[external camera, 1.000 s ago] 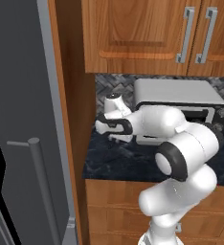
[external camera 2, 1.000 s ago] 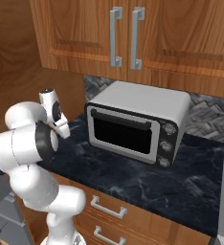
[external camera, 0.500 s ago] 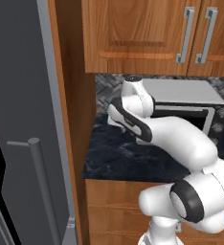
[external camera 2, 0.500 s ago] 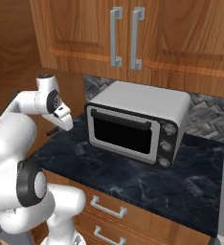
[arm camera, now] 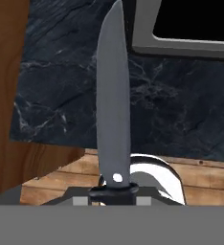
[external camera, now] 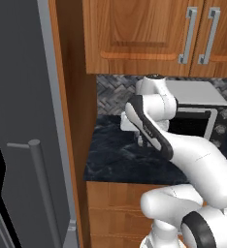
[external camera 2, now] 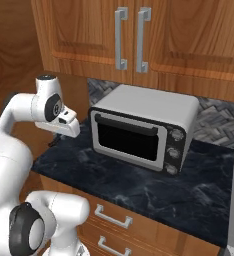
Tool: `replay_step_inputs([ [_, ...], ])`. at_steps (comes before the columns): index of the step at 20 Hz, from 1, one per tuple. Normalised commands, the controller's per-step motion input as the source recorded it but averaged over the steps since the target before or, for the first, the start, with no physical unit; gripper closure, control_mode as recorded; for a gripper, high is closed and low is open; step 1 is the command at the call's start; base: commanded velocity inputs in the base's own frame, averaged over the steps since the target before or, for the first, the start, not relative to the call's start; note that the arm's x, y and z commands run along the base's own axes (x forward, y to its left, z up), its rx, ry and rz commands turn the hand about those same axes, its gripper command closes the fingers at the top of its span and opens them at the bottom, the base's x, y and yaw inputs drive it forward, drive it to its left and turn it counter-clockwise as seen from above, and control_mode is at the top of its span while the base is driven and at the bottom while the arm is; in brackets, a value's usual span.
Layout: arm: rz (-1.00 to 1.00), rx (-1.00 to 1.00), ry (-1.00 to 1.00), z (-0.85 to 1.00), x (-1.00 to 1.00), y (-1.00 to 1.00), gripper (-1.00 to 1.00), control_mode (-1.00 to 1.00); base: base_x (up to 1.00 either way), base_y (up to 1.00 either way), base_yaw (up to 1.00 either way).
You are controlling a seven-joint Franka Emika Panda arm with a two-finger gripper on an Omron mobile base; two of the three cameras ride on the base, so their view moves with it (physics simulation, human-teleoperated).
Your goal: Retrieve the butter from the fridge and place it on a plate on the dining table. Then retrieve the butter knife by the fridge and place it near the plate.
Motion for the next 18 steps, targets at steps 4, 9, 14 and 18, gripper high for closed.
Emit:
replay_step_inputs([
  [4,0.27,0.0,-0.09,0.0,-0.57,-0.14,1.0,-1.0,0.0,0.0,0.0],
  [9,0.2,0.0,-0.13,0.0,-0.39,-0.11,1.0,-1.0,0.0,0.0,0.0],
  [14,0.05,-0.02,-0.05,0.0,-0.03,-0.04,1.0,-1.0,0.0,0.0,0.0],
  [18,0.0,-0.06,0.0,0.0,0.0,0.0,1.0,-1.0,0.0,0.0,0.0],
])
